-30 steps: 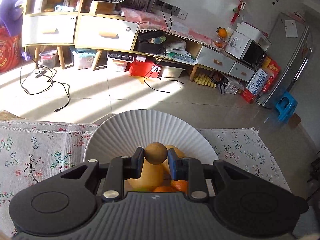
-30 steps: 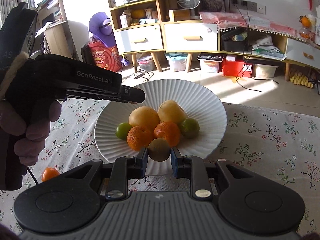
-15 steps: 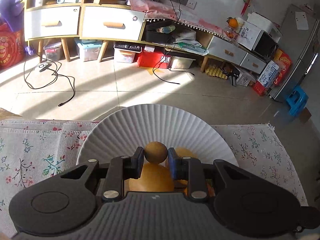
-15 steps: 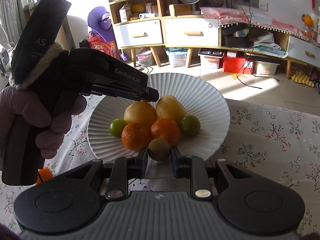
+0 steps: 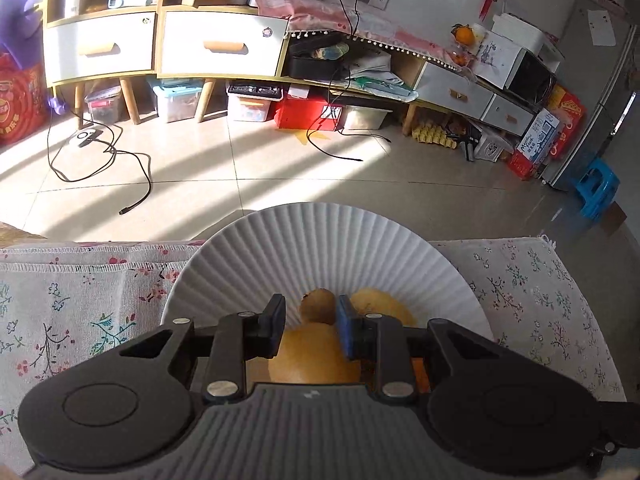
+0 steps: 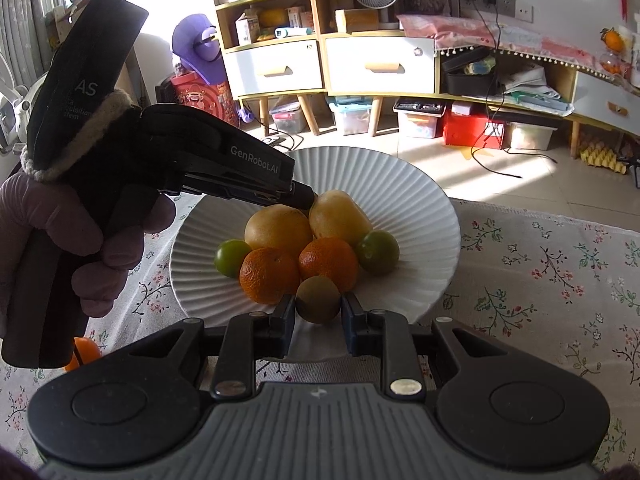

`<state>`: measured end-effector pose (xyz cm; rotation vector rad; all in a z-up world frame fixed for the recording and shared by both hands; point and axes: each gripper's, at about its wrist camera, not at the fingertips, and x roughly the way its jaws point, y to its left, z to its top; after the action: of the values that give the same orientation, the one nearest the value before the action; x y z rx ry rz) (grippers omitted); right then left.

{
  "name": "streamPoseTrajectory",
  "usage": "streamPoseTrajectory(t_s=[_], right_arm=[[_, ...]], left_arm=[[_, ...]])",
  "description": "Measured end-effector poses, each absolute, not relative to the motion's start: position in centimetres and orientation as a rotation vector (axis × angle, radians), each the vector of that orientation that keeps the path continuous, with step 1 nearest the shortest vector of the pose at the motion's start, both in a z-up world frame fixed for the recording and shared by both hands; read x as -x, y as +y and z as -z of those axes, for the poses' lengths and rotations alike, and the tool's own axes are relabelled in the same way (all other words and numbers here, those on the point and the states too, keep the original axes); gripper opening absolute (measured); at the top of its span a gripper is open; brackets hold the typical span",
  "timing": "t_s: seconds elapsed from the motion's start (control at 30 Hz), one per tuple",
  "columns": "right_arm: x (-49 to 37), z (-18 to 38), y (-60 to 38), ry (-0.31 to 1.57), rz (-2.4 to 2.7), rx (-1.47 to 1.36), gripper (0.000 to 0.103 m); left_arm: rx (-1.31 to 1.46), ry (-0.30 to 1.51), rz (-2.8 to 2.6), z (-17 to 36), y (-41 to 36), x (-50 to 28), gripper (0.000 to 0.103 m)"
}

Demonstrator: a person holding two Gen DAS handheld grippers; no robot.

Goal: Organize fruits
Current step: 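Lower the kiwis into the bowl and open both grippers, then withdraw both grippers from the bowl toward the orange tangerines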

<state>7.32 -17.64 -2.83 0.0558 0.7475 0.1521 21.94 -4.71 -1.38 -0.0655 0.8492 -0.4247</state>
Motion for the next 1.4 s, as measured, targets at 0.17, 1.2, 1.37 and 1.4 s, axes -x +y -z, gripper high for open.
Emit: streamPoseTrajectory(t_s=[0.17, 1.2, 1.37, 1.4], right_arm=[[-7.2, 2.7, -17.6, 0.747, -0.156, -0.059, 0.031], [-3.0, -0.3, -17.2, 0.727, -0.122, -0.072, 0.077], [-1.9, -0.6, -17.1, 0.726, -0.113, -0.07, 0.082], [-1.7, -0.7, -17.1, 0.726, -0.113, -0.07, 0.083]], left_arm=[[0.052, 0.83, 0.417, 1.1, -4.6, -21.6, 0.035], [0.042, 0.725, 0.377, -1.6, -1.4, -13.6, 0.091], [0.04, 0.718, 0.385, -2.0, -1.0, -11.6, 0.094], [0.037, 0.718, 0.387, -2.0, -1.0, -11.2, 0.094]])
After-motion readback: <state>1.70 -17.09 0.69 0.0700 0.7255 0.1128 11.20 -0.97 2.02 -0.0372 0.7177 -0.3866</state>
